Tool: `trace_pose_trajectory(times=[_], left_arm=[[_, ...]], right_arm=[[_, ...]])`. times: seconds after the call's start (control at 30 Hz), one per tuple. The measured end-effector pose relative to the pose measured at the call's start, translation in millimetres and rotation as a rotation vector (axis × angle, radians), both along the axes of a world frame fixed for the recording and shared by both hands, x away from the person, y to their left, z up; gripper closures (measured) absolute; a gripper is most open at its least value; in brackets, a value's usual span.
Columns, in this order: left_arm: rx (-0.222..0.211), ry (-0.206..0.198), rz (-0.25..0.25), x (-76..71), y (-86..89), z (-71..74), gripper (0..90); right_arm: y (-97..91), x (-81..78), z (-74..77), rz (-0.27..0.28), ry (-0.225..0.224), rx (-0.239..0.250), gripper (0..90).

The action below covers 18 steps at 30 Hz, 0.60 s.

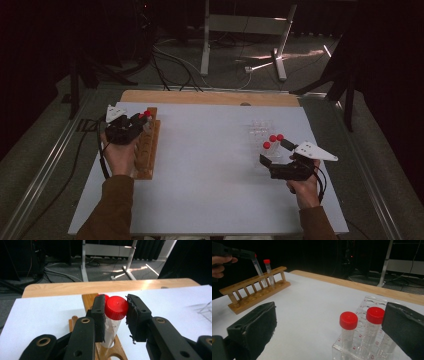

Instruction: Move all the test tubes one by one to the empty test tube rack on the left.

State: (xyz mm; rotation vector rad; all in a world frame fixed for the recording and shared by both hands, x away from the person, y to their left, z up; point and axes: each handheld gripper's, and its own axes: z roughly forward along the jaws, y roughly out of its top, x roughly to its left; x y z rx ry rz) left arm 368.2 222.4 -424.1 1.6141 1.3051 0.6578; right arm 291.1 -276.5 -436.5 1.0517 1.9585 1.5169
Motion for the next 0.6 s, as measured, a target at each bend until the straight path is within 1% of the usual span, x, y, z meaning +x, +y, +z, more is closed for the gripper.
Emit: trace_pose_trajectory(times=[0.27,0.47,0.6], left_arm=[[0.015,0.036,-0.006,2.6,-1.1,-8.2,70.2],[0.008,0.063,-0.013,5.0,0.2,-13.5,70.1],[0.012,0.077,-0.02,6.1,0.7,-16.6,70.1]], right_arm=[[-0.7,-0.1,0.3,-0.002,-0.002,0.001,0.0],[-0.3,-0.2,0.4,-0.001,-0.002,0.001,0.0],[-0.7,0.0,0.4,-0.002,-0.002,0.003,0.0]])
